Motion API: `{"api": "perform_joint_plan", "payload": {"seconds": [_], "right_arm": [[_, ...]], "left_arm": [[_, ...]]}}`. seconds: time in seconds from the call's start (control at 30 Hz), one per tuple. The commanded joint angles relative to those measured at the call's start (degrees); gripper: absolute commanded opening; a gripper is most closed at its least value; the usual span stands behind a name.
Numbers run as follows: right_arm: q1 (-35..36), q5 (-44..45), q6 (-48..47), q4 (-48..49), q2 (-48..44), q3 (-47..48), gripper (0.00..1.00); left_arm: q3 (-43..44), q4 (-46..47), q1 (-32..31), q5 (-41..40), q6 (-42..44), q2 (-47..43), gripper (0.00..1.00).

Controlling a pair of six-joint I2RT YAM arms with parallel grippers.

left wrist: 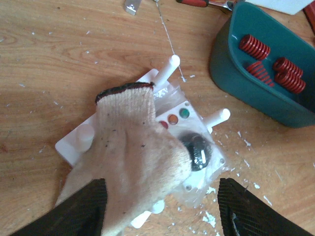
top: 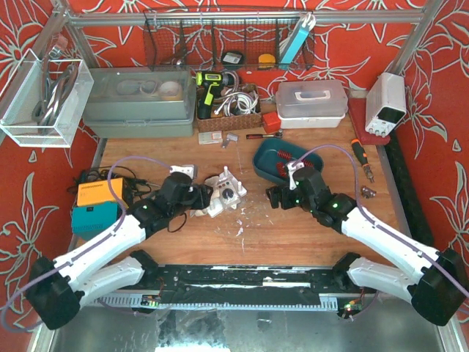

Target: Install the large spring

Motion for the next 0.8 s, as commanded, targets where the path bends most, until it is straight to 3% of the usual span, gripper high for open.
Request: {"api": "perform_joint_plan", "payload": {"seconds": [0.0, 0.27, 0.77], "right_arm": [[3.30, 5.75, -2.93, 6.14, -1.12, -4.16, 0.99], [6.19, 14.28, -4.23, 12.28, -1.58, -8.51, 0.99], [6.27, 14.72, -4.12, 15.28, -3.51, -10.99, 0.99]], "left_arm": [[4.55, -2.87, -6.32, -12.33, 0.70, 4.64, 0.60], [10.24, -4.25, -12.44, -18.59, 1.73, 16.16, 0.57], [8.77, 0.81, -12.45, -17.06, 4.96, 18.94, 0.52]]}}
